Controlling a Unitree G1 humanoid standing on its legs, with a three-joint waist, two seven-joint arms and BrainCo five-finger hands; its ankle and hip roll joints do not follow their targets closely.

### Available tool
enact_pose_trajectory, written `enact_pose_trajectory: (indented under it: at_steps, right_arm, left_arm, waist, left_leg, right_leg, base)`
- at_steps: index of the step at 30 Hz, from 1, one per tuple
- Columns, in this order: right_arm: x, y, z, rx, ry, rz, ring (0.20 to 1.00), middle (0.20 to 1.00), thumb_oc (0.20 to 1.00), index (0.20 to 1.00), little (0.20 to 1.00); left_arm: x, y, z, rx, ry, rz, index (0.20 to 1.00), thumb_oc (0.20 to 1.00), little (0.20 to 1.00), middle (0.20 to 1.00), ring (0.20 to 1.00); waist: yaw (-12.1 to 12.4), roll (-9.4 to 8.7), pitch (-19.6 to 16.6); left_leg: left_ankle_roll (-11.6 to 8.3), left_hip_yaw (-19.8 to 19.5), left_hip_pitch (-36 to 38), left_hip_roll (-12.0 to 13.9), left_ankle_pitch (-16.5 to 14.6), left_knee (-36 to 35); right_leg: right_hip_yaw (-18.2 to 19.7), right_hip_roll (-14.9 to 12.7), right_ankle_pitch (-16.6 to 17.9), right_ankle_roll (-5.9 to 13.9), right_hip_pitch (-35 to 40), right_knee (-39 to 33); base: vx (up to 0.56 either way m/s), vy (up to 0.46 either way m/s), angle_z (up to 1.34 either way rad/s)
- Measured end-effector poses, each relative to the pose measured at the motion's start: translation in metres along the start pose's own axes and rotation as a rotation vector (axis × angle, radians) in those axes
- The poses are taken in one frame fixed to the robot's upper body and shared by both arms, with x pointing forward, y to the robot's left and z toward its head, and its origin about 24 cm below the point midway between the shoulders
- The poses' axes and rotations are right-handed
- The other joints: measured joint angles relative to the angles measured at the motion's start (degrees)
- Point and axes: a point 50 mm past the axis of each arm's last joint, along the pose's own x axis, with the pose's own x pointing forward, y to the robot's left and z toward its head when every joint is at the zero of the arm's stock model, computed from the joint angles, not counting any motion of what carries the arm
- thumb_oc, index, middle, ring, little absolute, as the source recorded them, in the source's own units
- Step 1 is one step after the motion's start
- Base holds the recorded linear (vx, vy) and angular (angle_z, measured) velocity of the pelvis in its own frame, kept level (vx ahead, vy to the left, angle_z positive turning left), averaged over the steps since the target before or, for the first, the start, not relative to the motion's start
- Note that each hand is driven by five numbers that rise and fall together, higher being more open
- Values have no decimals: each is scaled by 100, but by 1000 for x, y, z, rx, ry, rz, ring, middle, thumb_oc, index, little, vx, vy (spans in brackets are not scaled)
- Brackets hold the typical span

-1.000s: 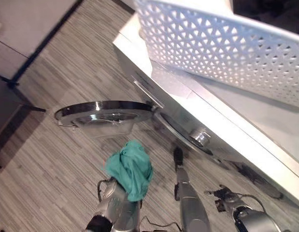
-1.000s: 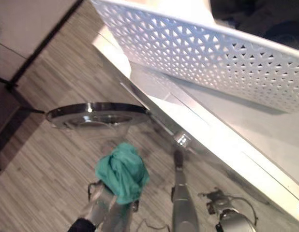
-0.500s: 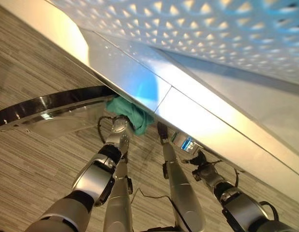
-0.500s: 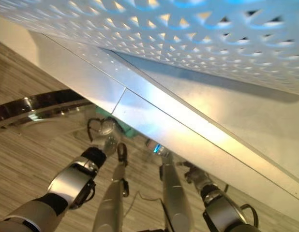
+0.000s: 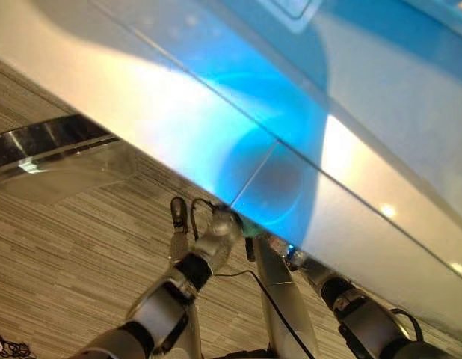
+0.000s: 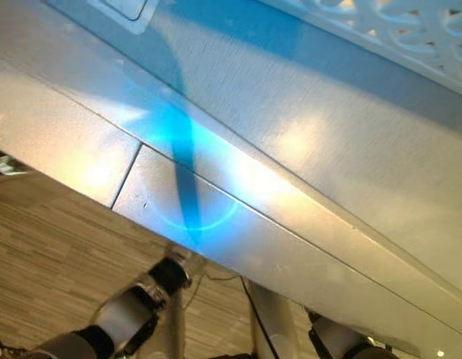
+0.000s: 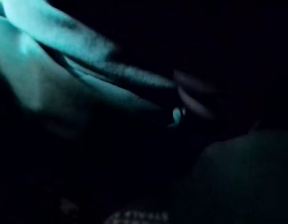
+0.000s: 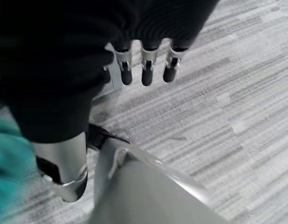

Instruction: Grab the laundry basket,head to the washer,open it,put in the laundry and shut it.

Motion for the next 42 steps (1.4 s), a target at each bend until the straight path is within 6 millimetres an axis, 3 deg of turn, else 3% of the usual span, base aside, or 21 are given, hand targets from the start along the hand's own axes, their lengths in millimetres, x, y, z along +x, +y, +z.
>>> enact_pose_trajectory:
  at_steps: [4, 7, 9, 11, 12, 15, 17, 19, 24, 27, 33, 35, 37, 40, 41, 42]
  right_arm:
    - [-2, 2, 8, 18, -48, 3, 1000, 1000, 1000, 1000, 1000]
    - [-5, 5, 10, 35, -77, 9, 1000, 1000, 1000, 1000, 1000]
    - [-8, 5, 8, 44, -91, 14, 1000, 1000, 1000, 1000, 1000]
    - [-11, 6, 9, 47, -129, 28, 1000, 1000, 1000, 1000, 1000]
    - [-14, 4, 9, 46, -154, 32, 1000, 1000, 1000, 1000, 1000]
    - [-18, -1, 2, 47, -164, 32, 1000, 1000, 1000, 1000, 1000]
    - [-19, -4, -2, 41, -160, 37, 1000, 1000, 1000, 1000, 1000]
    - [-19, -7, -6, 34, -158, 39, 1000, 1000, 1000, 1000, 1000]
    - [-19, -12, -7, 48, -164, 37, 1000, 1000, 1000, 1000, 1000]
    - [-17, -21, -10, 43, -162, 16, 1000, 1000, 1000, 1000, 1000]
    - [-16, -40, -11, 62, -164, -30, 1000, 1000, 1000, 1000, 1000]
    - [-17, -42, -14, 51, -151, -23, 1000, 1000, 1000, 1000, 1000]
    - [-19, -44, -15, 49, -157, -22, 1000, 1000, 1000, 1000, 1000]
    - [-19, -49, -17, 59, -153, -33, 1000, 1000, 1000, 1000, 1000]
    - [-18, -55, -19, 55, -149, -32, 1000, 1000, 1000, 1000, 1000]
    - [-18, -57, -19, 50, -150, -26, 1000, 1000, 1000, 1000, 1000]
  left_arm:
    - [2, -6, 1, 33, 9, -40, 200, 200, 200, 200, 200]
    - [18, -18, 35, 64, -82, -79, 200, 200, 200, 200, 200]
    - [30, -23, 69, 114, -179, -93, 200, 200, 200, 200, 200]
    - [41, -13, 115, 167, -298, -48, 200, 200, 200, 200, 200]
    - [47, 2, 162, 228, -416, 24, 200, 200, 200, 200, 200]
    - [40, 40, 247, 296, -644, 224, 200, 200, 200, 200, 200]
    - [40, 38, 248, 293, -651, 226, 200, 200, 200, 200, 200]
    - [33, 46, 273, 366, -714, 289, 200, 200, 200, 200, 200]
    - [26, 49, 288, 338, -781, 373, 200, 200, 200, 200, 200]
    - [23, 41, 300, 313, -824, 383, 200, 200, 200, 200, 200]
    - [15, 7, 319, 99, -897, 225, 200, 200, 200, 200, 200]
    - [15, 6, 318, 98, -901, 213, 1000, 1000, 1000, 1000, 1000]
    - [15, 6, 316, 111, -898, 212, 1000, 1000, 1000, 1000, 1000]
    - [22, 10, 311, 305, -865, 215, 1000, 1000, 1000, 1000, 1000]
    - [38, 15, 301, 677, -758, 234, 1000, 1000, 1000, 1000, 1000]
    - [44, 18, 294, 852, -691, 236, 1000, 1000, 1000, 1000, 1000]
  waist:
    - [-12, 0, 0]
    - [-67, -4, -7]
    - [-132, -13, -13]
    - [-265, -55, -42]
    - [-358, -84, -61]
    - [-482, -136, -112]
    - [-482, -136, -112]
    - [-493, -136, -111]
    - [-532, -137, -112]
    - [-565, -141, -114]
    - [-680, -198, -148]
    - [-665, -202, -151]
    - [-644, -196, -190]
    - [-588, -197, -222]
    - [-519, -191, -222]
    - [-484, -191, -222]
  left_leg:
    - [-20, 73, 15, 25, 12, 1]
    - [-20, 98, -12, 47, 11, -28]
    - [-36, 110, -32, 73, 21, -63]
    - [-59, 144, -57, 93, 35, -97]
    - [-65, 182, -103, 110, 39, -110]
    - [-140, 269, -212, 191, 35, -123]
    - [-168, 270, -308, 223, 27, -91]
    - [-213, 258, -418, 304, 21, -49]
    - [-310, 208, -563, 386, 72, -14]
    - [-354, 211, -677, 365, 107, -12]
    - [-360, 258, -968, 256, 223, 0]
    - [-361, 256, -994, 261, 220, 39]
    - [-361, 254, -1022, 262, 218, 55]
    - [-369, 252, -1109, 275, 169, 226]
    - [-349, 255, -1132, 271, 127, 310]
    - [-349, 260, -1144, 274, 116, 347]
  right_leg:
    - [51, 36, 16, -23, -27, 16]
    - [72, 80, 19, -21, -88, 20]
    - [77, 96, 22, -24, -131, 20]
    - [99, 114, 31, -35, -187, 18]
    - [114, 132, 55, -59, -262, 27]
    - [175, 211, 152, -118, -421, 22]
    - [170, 256, 158, -124, -512, 39]
    - [139, 325, 164, -132, -597, 35]
    - [67, 387, 146, -128, -705, 32]
    - [62, 353, 147, -128, -808, 31]
    - [70, 191, 173, -81, -1074, 37]
    - [64, 198, 175, -79, -1084, 49]
    - [52, 210, 175, -79, -1103, 48]
    - [37, 220, 176, -78, -1119, 65]
    - [32, 215, 182, -74, -1124, 109]
    - [25, 207, 190, -69, -1125, 113]
  base:
    - [19, -33, -6]
    - [13, -24, -4]
    - [18, -12, -4]
    - [26, -13, -8]
    - [20, -21, -13]
    - [24, -35, -14]
    - [27, -50, -6]
    - [14, -18, 0]
    - [20, -13, 4]
    - [36, -2, 6]
    - [35, -10, 8]
    - [0, 0, 0]
    - [0, 0, 0]
    - [-31, 67, 0]
    - [-30, 70, 0]
    - [-30, 70, 1]
